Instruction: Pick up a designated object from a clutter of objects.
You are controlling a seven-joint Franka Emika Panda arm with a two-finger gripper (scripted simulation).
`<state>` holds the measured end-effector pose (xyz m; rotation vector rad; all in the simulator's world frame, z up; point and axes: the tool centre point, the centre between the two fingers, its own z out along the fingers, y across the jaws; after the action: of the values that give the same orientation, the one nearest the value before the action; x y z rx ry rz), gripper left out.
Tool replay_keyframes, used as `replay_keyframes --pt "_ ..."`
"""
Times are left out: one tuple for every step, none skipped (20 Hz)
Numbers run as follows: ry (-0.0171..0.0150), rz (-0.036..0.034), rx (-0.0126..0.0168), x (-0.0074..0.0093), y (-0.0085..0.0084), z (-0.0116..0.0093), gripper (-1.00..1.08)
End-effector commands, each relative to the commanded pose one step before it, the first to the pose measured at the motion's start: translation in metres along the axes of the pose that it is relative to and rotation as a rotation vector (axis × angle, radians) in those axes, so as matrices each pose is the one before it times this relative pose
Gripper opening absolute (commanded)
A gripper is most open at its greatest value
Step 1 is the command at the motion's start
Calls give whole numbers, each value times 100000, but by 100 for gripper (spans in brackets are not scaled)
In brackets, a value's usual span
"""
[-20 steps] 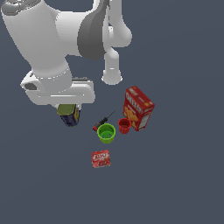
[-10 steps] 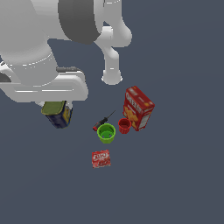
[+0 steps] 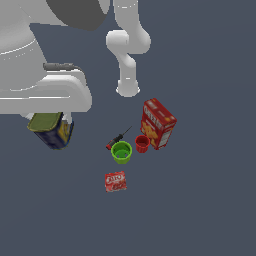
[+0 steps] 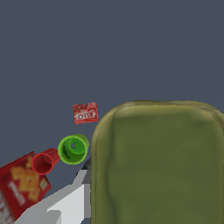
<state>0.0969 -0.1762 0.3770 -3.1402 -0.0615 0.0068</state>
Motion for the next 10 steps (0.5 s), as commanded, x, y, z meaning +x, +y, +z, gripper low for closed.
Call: replay_keyframes --pt "418 -12 -104 548 162 -936 -100" --pt "0 0 0 164 48 -208 -100" --pt "0 0 0 148 43 -186 -100" --pt "0 0 0 132 38 -165 -100" --pt "0 0 0 117 34 -146 -100" --pt "0 0 0 103 29 -127 -100" --pt "0 0 0 88 25 -108 -100" --pt "0 0 0 74 21 -91 -100" --pt "0 0 0 60 17 -73 -100" --pt "0 0 0 47 13 -57 -100"
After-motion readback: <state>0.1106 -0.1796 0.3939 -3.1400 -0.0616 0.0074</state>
